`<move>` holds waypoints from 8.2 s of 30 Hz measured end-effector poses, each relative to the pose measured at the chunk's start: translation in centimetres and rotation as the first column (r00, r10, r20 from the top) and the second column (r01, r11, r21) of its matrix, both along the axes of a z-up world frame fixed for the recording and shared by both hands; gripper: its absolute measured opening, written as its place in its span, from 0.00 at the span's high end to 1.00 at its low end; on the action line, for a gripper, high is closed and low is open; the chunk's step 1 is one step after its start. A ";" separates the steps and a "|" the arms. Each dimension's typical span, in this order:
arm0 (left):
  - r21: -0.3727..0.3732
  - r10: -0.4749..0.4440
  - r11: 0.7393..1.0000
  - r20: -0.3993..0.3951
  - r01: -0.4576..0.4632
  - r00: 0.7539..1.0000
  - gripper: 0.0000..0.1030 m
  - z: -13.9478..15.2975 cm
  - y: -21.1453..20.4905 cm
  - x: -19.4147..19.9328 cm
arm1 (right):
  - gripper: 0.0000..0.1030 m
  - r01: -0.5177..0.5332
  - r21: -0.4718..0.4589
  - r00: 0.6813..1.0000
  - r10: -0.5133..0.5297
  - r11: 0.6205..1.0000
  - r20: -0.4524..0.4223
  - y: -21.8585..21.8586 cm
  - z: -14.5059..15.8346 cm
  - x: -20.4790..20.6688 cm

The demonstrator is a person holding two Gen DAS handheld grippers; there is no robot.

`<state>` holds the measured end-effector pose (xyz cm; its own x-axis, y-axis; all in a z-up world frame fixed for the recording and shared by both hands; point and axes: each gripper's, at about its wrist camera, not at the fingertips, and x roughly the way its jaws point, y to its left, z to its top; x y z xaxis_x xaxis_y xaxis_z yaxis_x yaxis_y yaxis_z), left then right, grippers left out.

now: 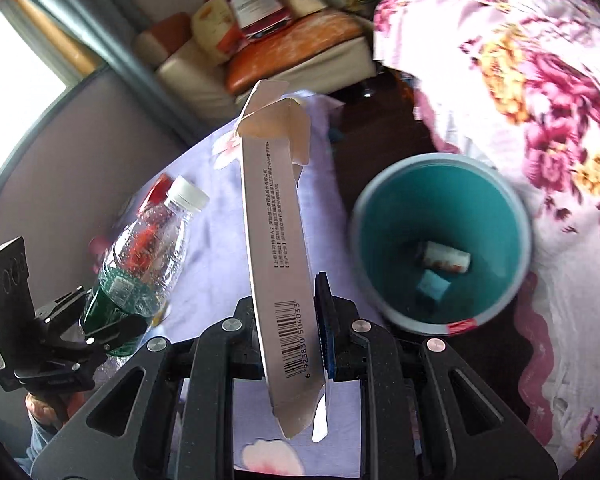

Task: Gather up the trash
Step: 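Drop the bottle and the box into the teal bin, opening both grippers, then grasp the light-blue snack wrapper with the right gripper, then grasp the pink nabati wafer wrapper with the left gripper while the right gripper holds its wrapper, then carry both wrappers over the teal bin with both grippers, then open the left gripper over the bin while the right gripper releases the light-blue wrapper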

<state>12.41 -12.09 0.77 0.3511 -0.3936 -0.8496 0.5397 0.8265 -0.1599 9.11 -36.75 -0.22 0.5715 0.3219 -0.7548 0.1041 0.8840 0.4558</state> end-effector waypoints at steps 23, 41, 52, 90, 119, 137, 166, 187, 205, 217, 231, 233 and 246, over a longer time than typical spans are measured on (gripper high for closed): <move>0.146 -0.153 0.974 -0.149 0.175 0.977 0.28 -6.3 -16.9 5.3 | 0.82 0.176 0.066 0.982 -0.170 0.982 -0.078 -12.0 -6.0 0.3; 0.126 -0.098 0.985 -0.131 0.115 0.986 0.10 -6.1 -17.8 5.8 | 0.82 0.198 0.064 0.976 -0.190 0.978 -0.108 -12.7 -7.1 0.4; 0.075 -0.066 0.994 -0.148 0.077 0.987 0.10 -5.9 -16.0 5.9 | 0.81 0.181 0.027 0.974 -0.175 0.983 -0.146 -11.4 -7.7 2.1; -0.042 0.135 0.989 -0.112 -0.141 0.984 0.10 -2.5 3.3 0.6 | 0.26 -0.055 -0.138 0.989 0.035 0.989 -0.145 2.8 -2.0 1.5; -0.048 0.451 0.888 -0.104 -0.458 0.886 0.10 -5.7 27.7 -6.1 | 0.28 -0.722 -0.197 0.685 0.648 0.663 -0.331 31.6 -5.4 -2.6; -0.067 0.408 0.911 -0.007 -0.407 0.913 0.10 -2.7 26.0 -2.7 | 0.88 -0.679 -0.196 0.727 0.610 0.707 -0.315 31.2 -6.4 -3.0; 0.049 0.372 0.926 0.049 -0.374 0.927 0.84 -3.1 20.1 0.4 | 0.88 -0.332 -0.002 0.929 0.327 0.943 -0.172 17.6 -4.2 2.0; -0.004 0.219 0.976 0.042 -0.219 0.975 0.84 0.7 7.8 1.3 | 0.88 -0.122 0.067 0.991 0.126 0.990 -0.055 6.7 -1.9 2.2; -0.009 -0.009 1.000 -0.021 0.009 1.000 0.84 -1.5 -10.3 5.3 | 0.88 0.174 -0.013 0.984 -0.174 0.985 -0.035 -9.0 -2.2 2.7; 0.016 -0.054 0.998 -0.071 0.056 0.996 0.84 -4.1 -15.1 7.5 | 0.87 0.207 0.004 0.976 -0.206 0.978 -0.067 -11.7 -3.9 4.1; 0.022 -0.045 0.999 -0.082 0.047 0.996 0.31 -5.7 -16.3 8.7 | 0.86 0.215 -0.017 0.972 -0.216 0.976 -0.089 -12.0 -4.6 4.9; 0.022 -0.039 0.999 -0.084 0.041 0.996 0.25 -5.7 -16.0 8.7 | 0.86 0.212 -0.019 0.973 -0.212 0.977 -0.091 -11.8 -4.6 5.0; -0.002 0.014 1.000 -0.097 -0.014 0.995 0.10 -5.1 -11.9 7.9 | 0.47 0.203 -0.069 0.972 -0.209 0.977 -0.109 -10.4 -4.8 5.3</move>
<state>20.34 -23.98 -4.35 0.2730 -0.3918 -0.8786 0.5098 0.8335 -0.2132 14.37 -47.15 -5.01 0.5297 0.1608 -0.8328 0.3353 0.8622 0.3798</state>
